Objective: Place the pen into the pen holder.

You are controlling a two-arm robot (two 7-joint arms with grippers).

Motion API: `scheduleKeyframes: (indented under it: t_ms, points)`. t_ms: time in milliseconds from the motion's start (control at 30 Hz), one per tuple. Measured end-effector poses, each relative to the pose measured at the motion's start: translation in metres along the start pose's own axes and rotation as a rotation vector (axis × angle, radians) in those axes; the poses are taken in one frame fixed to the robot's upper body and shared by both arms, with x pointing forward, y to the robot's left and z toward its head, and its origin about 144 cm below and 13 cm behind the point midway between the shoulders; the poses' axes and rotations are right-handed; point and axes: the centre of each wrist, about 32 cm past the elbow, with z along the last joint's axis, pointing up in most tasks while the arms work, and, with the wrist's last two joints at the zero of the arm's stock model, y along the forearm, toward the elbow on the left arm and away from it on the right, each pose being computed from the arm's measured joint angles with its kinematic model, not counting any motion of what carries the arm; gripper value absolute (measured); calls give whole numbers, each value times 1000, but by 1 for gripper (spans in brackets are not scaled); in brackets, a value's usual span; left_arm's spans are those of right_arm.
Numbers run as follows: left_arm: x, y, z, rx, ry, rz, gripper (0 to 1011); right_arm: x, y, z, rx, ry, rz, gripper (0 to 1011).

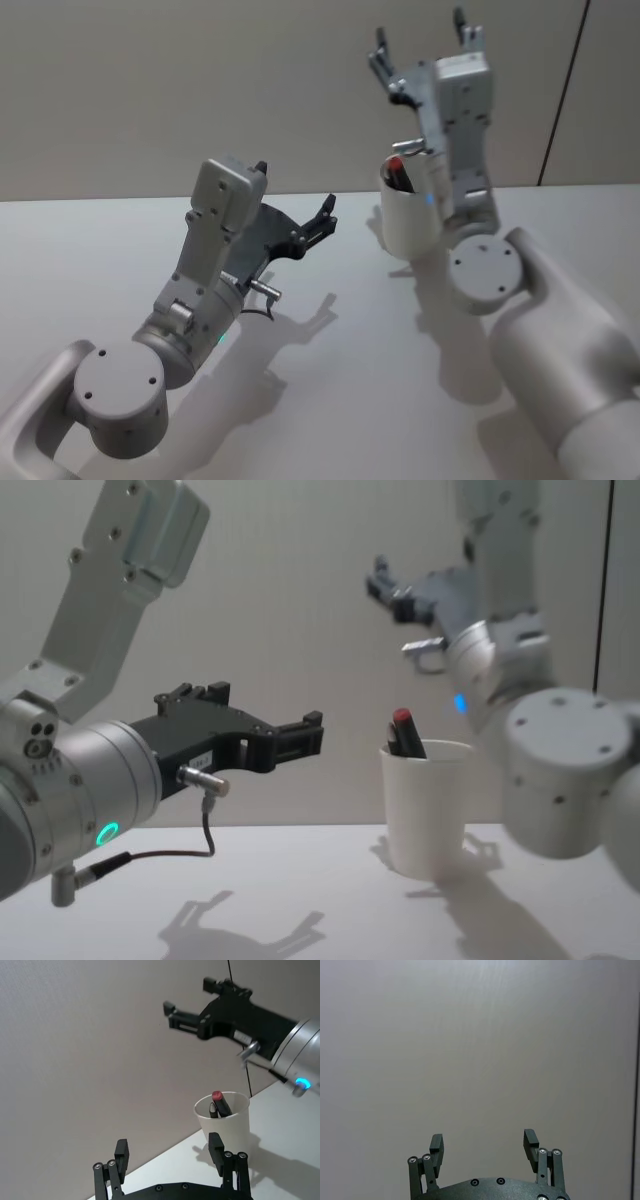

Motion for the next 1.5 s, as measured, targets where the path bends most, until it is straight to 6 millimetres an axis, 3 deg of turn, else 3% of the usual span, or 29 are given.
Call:
scheduleKeyframes:
  t_ms: [600,1500]
  points:
    - [0,0,0,0,0,0,1000,60,-26,40,-62,-32,-8,1002]
    - [0,0,0,0,0,0,1000,112,-70,45,-423,-103,99,1001]
